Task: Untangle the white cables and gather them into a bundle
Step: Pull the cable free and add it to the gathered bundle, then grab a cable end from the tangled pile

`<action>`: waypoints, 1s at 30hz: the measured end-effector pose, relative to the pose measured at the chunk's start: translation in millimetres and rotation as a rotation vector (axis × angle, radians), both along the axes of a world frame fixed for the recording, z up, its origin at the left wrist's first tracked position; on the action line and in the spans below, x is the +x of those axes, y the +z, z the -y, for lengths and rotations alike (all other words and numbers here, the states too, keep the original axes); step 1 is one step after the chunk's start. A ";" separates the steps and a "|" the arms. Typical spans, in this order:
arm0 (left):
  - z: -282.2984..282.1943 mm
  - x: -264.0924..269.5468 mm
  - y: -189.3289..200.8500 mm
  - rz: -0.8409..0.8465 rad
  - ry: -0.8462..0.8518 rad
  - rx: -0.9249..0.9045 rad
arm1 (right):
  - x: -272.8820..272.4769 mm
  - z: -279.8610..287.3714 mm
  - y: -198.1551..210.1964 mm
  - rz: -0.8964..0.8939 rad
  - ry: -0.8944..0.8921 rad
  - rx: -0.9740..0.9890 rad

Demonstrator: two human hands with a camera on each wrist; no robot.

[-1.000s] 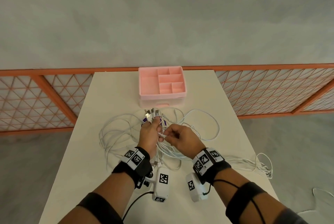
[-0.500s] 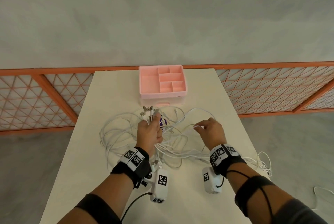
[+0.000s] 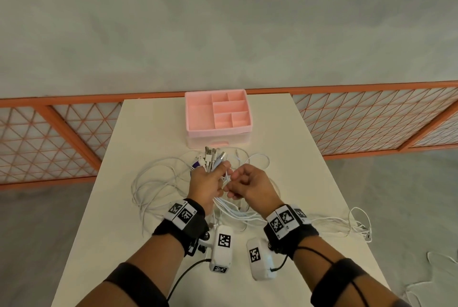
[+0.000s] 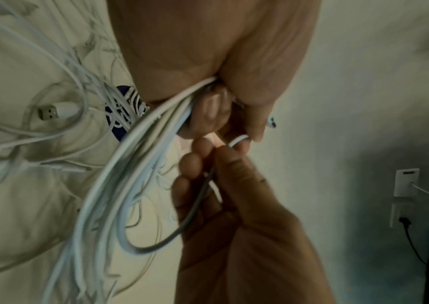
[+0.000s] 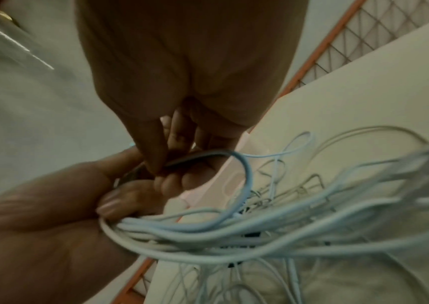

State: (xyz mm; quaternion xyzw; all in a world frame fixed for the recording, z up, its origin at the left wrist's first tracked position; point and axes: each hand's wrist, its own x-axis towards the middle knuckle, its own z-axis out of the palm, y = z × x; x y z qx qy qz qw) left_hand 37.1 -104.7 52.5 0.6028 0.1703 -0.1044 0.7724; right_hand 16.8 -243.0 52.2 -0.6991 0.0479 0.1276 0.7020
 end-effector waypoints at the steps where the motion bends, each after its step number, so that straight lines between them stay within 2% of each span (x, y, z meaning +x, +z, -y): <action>1: -1.3 -0.6 0.7 0.004 -0.016 0.021 | -0.1 1.9 -3.4 -0.042 0.002 -0.009; 4: -3.6 -3.1 -1.3 0.019 -0.106 0.001 | 6.4 7.0 -5.9 -0.187 -0.031 0.056; 6: -4.5 -7.3 -5.6 0.021 -0.179 0.020 | 17.9 10.0 2.4 -0.266 -0.118 0.281; 8: -5.5 -13.0 -10.9 0.017 -0.245 0.080 | 32.0 12.6 16.1 -0.258 -0.222 0.484; 11: -6.5 -19.3 -24.8 -0.033 -0.285 0.078 | 54.6 20.9 36.9 -0.148 -0.337 0.530; 14: -10.1 -21.7 -34.3 -0.088 -0.263 0.098 | 68.9 27.7 57.1 -0.033 -0.402 0.477; 16: -12.2 -21.0 -36.1 -0.093 -0.245 0.103 | 70.1 30.9 62.3 0.051 -0.384 0.363; 20: -12.4 -10.3 -30.3 -0.090 -0.099 0.065 | 55.8 24.4 45.5 0.151 -0.160 0.068; 23: -8.6 -0.8 -17.2 -0.078 -0.020 -0.051 | 34.2 12.1 23.7 0.113 0.034 -0.074; 25: -7.7 3.5 -6.5 -0.058 -0.036 -0.116 | 20.3 5.0 9.5 0.066 0.117 -0.119; 28: -4.7 6.0 2.1 -0.027 -0.098 -0.029 | 7.9 2.5 -5.0 0.041 0.174 -0.212; 30: -2.9 3.8 3.2 -0.008 -0.082 0.043 | 3.9 4.3 -4.0 0.014 0.208 -0.222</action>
